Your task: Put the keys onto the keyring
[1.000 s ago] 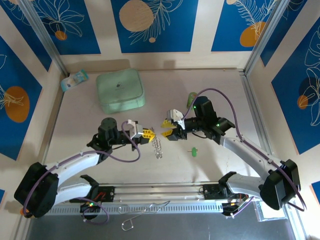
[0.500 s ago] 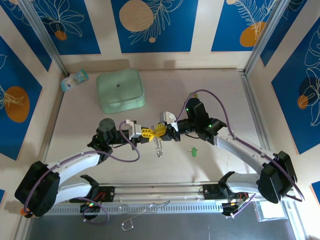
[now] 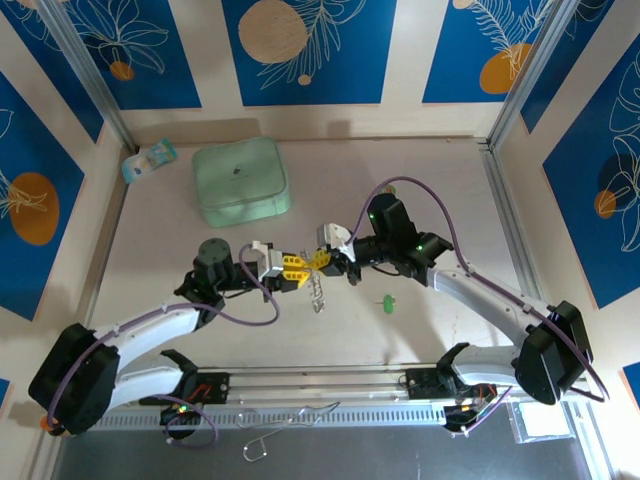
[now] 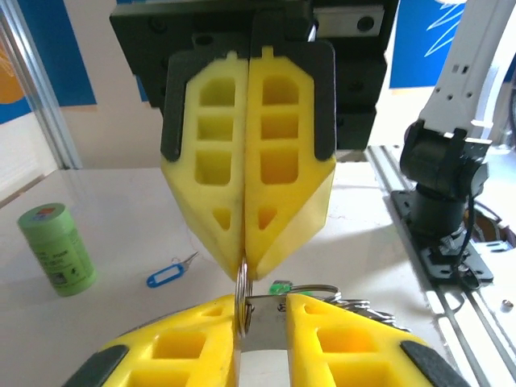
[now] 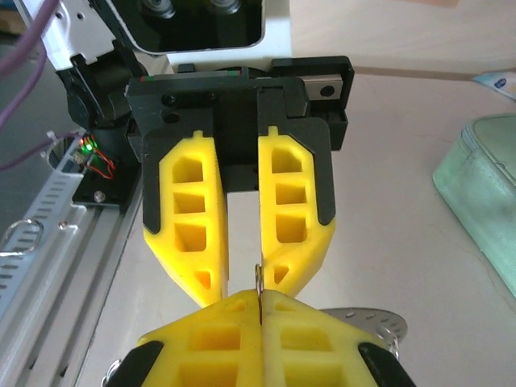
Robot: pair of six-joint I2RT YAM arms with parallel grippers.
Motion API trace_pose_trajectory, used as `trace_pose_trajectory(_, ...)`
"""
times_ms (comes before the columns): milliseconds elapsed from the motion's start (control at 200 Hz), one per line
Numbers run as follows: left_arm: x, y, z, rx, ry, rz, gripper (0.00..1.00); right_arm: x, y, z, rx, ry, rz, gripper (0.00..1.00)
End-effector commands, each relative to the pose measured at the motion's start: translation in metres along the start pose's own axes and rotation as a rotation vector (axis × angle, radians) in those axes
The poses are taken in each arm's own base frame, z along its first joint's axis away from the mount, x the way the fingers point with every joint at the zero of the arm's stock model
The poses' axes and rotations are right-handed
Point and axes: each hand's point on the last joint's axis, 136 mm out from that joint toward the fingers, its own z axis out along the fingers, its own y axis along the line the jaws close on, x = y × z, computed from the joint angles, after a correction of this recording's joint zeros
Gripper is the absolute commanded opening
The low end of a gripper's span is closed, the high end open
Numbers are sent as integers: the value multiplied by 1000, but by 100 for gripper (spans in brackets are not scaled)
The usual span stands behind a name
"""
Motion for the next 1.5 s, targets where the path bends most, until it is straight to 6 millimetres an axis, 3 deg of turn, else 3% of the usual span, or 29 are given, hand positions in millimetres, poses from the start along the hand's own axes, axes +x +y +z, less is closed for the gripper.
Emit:
trace_pose_trajectory(0, -1, 0, 0, -7, 61, 32, 21, -1, 1, -4, 5, 68, -43, 0)
trace_pose_trajectory(385, -2, -3, 0, 20, 100, 34, 12, 7, 8, 7, -31, 258, -120, 0)
trace_pose_trajectory(640, -6, -7, 1, 44, 85, 42, 0, -6, 9, 10, -52, 209, -116, 0)
trace_pose_trajectory(715, -6, -7, 0, 37, 79, 47, 0, -15, 2, -1, -17, 112, -72, 29)
trace_pose_trajectory(780, -8, -6, 0, 25, 58, 56, 0, -17, 0, -13, -7, 23, -28, 34)
trace_pose_trajectory(915, -12, -5, -1, 6, 9, 59, 0, -10, 1, -23, 9, -46, 13, 33)
trace_pose_trajectory(1075, -14, -5, -1, 4, -29, 46, 0, 0, 5, -14, -12, -32, 31, 31)
trace_pose_trajectory(1325, -14, -6, 0, 11, -40, 32, 0, 0, 5, -2, -28, -28, 18, 26)
trace_pose_trajectory(1495, -15, -6, 0, 18, -45, 34, 0, -1, 5, 3, -30, -18, 5, 17)
